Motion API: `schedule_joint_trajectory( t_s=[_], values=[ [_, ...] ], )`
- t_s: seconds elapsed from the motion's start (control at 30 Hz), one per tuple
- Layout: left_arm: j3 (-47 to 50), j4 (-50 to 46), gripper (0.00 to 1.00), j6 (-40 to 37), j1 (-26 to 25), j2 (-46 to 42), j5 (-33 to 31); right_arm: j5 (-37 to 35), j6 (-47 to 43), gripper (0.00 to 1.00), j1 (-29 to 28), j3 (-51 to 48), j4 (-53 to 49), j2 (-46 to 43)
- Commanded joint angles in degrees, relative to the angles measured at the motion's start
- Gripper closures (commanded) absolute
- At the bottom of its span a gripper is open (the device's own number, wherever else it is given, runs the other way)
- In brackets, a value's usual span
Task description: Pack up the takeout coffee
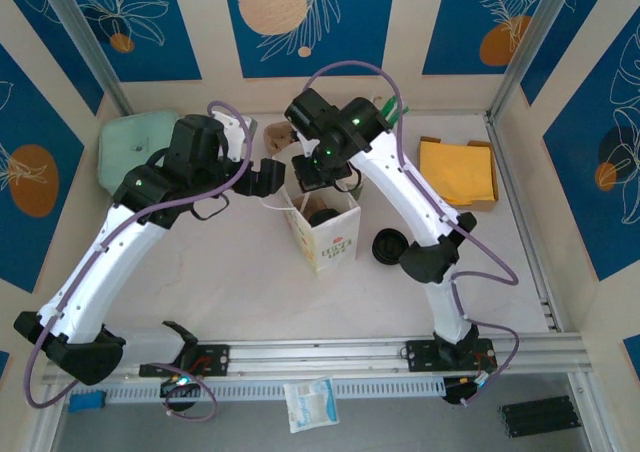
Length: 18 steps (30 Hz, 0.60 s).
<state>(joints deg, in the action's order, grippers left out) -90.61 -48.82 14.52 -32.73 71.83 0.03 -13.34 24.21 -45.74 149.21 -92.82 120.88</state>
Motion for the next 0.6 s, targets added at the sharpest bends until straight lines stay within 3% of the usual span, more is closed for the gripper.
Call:
schedule_joint_trajectory(
  t_s=[0.0, 0.1, 0.13, 0.3, 0.57],
  values=[
    [0.3, 1.4, 0.01, -0.1, 0.6, 0.5, 1.4, 3.1, -0.7, 0.92, 1.6, 2.7, -6.7, 1.3],
    [0.3, 1.5, 0.01, 0.1, 0.6, 0.7, 1.4, 5.0, 0.0, 0.67, 3.4, 4.2, -4.9, 2.1],
    [0.3, 1.4, 0.01, 0.1, 0.6, 0.8, 1.5, 5.8, 0.3, 0.63, 4.0, 4.6, -4.2, 2.2],
    [0.3, 1.5, 0.01, 0.3, 0.6, 1.0, 1.3, 9.9, 1.7, 0.53, 6.1, 6.7, -1.1, 1.3],
    [-0.7, 1.4, 0.01, 0.5, 0.6, 1.5, 1.3, 11.8, 2.7, 0.47, 5.8, 4.9, 3.0, -5.5]
  ],
)
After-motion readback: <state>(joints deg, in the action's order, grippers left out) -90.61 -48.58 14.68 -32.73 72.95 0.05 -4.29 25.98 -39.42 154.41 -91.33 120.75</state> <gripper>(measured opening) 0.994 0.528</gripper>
